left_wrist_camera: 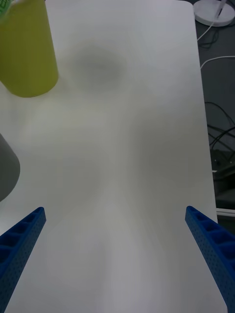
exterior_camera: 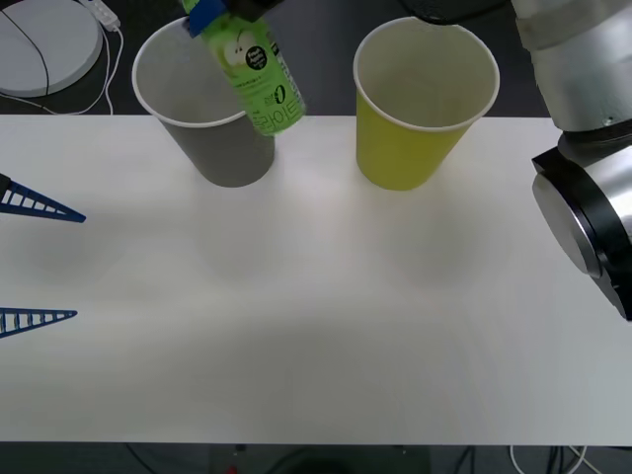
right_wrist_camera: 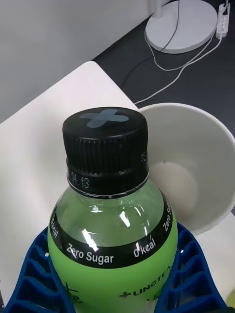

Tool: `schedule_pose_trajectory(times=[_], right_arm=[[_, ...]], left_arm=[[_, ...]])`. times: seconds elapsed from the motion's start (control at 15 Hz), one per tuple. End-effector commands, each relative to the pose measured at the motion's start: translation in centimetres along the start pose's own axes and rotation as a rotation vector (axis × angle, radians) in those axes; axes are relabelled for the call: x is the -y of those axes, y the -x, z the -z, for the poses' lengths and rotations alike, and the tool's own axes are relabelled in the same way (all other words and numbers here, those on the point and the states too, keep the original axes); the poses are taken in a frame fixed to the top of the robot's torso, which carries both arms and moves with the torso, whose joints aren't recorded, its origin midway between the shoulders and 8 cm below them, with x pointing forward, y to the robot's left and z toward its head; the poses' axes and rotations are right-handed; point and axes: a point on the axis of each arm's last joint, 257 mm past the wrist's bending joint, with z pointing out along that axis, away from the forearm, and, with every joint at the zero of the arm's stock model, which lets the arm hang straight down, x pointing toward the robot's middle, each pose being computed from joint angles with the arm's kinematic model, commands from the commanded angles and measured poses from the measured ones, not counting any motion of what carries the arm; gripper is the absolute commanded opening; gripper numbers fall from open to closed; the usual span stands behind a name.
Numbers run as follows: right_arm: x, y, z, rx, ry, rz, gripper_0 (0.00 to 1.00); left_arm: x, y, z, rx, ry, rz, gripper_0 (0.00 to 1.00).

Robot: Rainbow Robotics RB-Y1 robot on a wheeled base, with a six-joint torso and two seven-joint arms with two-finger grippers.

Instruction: Put the can into the green bin and the plastic bottle into the gray bin

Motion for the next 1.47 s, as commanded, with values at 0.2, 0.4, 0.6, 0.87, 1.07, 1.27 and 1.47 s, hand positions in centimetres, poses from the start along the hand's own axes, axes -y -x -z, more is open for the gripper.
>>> schedule_pose_trajectory(times=[0.2, 0.4, 0.6, 0.87, 1.07, 1.27, 1.47], right_arm=[[1.0, 2.2, -2.0, -0.010, -0.037, -0.041, 0.00], [1.5, 3.0, -3.3, -0.013, -0.069, -0.049, 0.00], [1.9, 4.0, -4.3, -0.008, -0.088, -0.069, 0.00], [2.4, 4.8, -5.6, -0.003, -0.113, -0.091, 0.00], [2.8, 5.2, -6.4, 0.009, -0.130, -0.097, 0.00], [2.7, 5.4, -6.9, 0.017, -0.145, -0.087, 0.00], [2.7, 5.4, -6.9, 0.017, -0.145, -0.087, 0.00]], left_arm=[[0.0, 0.0, 0.0, 0.000, 0.000, 0.000, 1.00], [0.0, 0.0, 0.0, 0.000, 0.000, 0.000, 1.00], [0.0, 0.0, 0.0, 0.000, 0.000, 0.000, 1.00], [0.0, 0.0, 0.0, 0.000, 0.000, 0.000, 1.00], [0.0, 0.0, 0.0, 0.000, 0.000, 0.000, 1.00], [0.0, 0.0, 0.0, 0.000, 0.000, 0.000, 1.00], [0.0, 0.0, 0.0, 0.000, 0.000, 0.000, 1.00]])
